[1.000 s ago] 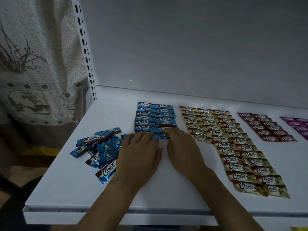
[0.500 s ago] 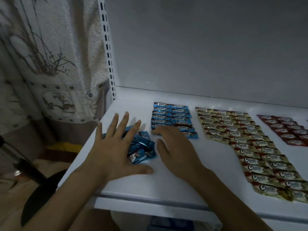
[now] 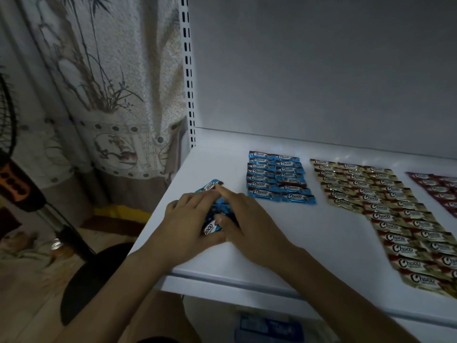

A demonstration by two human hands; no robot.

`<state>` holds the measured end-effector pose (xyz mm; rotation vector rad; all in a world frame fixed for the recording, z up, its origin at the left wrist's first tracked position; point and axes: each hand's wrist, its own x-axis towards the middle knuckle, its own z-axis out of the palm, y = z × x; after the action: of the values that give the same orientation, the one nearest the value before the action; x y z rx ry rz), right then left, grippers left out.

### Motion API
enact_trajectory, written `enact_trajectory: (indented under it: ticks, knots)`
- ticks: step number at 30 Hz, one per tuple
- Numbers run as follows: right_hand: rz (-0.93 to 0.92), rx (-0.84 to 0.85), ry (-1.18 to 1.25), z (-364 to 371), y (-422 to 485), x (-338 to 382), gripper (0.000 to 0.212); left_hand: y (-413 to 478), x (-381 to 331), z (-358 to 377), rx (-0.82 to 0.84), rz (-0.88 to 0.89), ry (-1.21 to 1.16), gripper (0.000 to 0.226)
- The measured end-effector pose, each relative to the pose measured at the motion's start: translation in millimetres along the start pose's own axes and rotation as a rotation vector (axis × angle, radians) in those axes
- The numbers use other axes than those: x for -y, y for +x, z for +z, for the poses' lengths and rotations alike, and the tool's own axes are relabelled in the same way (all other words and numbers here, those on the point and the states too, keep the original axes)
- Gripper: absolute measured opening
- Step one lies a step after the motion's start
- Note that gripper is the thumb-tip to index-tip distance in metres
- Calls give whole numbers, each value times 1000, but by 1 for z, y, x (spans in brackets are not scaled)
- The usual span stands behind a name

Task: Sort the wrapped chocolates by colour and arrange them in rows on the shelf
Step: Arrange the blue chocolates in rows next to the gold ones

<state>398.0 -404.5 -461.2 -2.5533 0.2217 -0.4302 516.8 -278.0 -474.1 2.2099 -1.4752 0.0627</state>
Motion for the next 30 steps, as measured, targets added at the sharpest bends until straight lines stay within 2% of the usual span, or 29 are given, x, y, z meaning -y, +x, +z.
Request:
enact_trajectory:
  ticks: [3,8,12,16,20,22,25,28,30]
  knots:
    - [52,-4,44,0,-3,1,53,-1,8,3,-46,12,-106,95]
    - [93,68,122,-1,6,1,47,-2,15,-2,15,53,3,101]
    - [83,53,268,4,25,4,38,-9,15,-8,-32,50,-126,77]
    - [98,33,217,10,46,10,44,-8,16,-6,-42,29,-168,56]
    - [75,102,234,8,52,9,47,-4,18,-5,-105,24,-235,43]
    - [88,121,197,8,49,6,42,-5,19,-5,-131,12,-255,45]
    - [72,87,161,7,42,3,47,-8,19,-5,-196,-14,-76,52]
    - [82,69,179,6,31,1,50,-11,18,-7,-183,-95,10,61]
    - [19,65,123,6,25,-2,52,-11,19,-7,-178,-118,1,59]
